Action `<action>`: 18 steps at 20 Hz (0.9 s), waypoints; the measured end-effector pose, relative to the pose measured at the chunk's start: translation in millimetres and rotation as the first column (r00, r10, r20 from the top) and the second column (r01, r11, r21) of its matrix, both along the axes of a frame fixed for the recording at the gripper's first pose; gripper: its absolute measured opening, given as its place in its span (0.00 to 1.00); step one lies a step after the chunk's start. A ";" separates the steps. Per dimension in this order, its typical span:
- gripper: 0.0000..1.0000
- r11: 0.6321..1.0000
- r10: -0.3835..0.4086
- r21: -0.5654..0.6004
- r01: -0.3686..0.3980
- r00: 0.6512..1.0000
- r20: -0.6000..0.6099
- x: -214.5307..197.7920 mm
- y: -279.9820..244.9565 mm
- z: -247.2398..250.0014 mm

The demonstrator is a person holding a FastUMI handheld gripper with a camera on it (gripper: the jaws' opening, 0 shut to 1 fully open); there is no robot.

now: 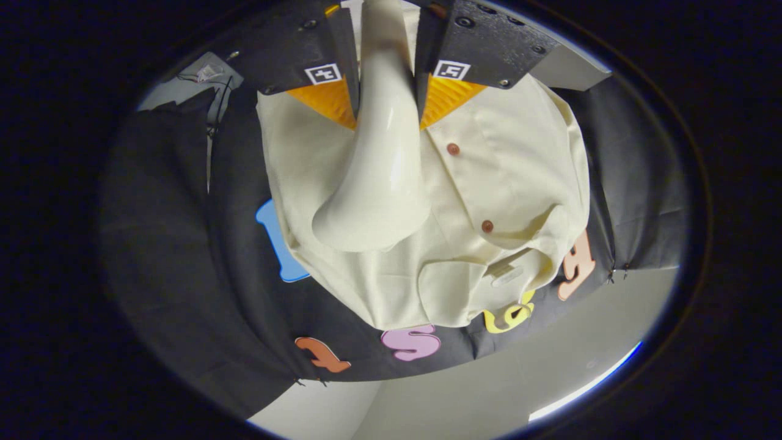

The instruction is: Iron the clothes twice with a garment steamer, once on the left side and once on the right side.

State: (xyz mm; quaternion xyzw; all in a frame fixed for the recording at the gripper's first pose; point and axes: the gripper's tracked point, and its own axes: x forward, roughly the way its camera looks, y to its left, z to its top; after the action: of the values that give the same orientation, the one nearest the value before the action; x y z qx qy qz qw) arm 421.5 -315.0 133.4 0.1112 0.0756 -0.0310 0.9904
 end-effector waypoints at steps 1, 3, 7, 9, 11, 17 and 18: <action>0.40 1.000 -0.004 0.012 0.005 1.000 -0.011 -1.1 -3.8 -7.1; 0.40 1.000 -0.016 0.024 0.016 1.000 -0.022 -5.1 -12.2 -18.4; 0.40 1.000 -0.021 0.020 0.021 0.999 -0.044 -13.5 -19.9 -41.4; 0.40 1.000 -0.016 0.014 0.017 0.998 -0.066 -18.2 -20.8 -57.8; 0.41 0.999 -0.006 0.031 0.009 0.997 -0.075 -23.9 -21.2 -72.5; 0.41 0.998 0.041 0.042 -0.039 0.998 -0.057 -36.1 -31.4 -122.1; 0.41 0.998 0.044 0.051 -0.040 0.997 -0.066 -39.2 -34.6 -136.7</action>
State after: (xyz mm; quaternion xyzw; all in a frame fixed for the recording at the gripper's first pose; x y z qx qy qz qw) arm 382.4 -349.5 -3.3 0.1329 0.1119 -0.0120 0.9847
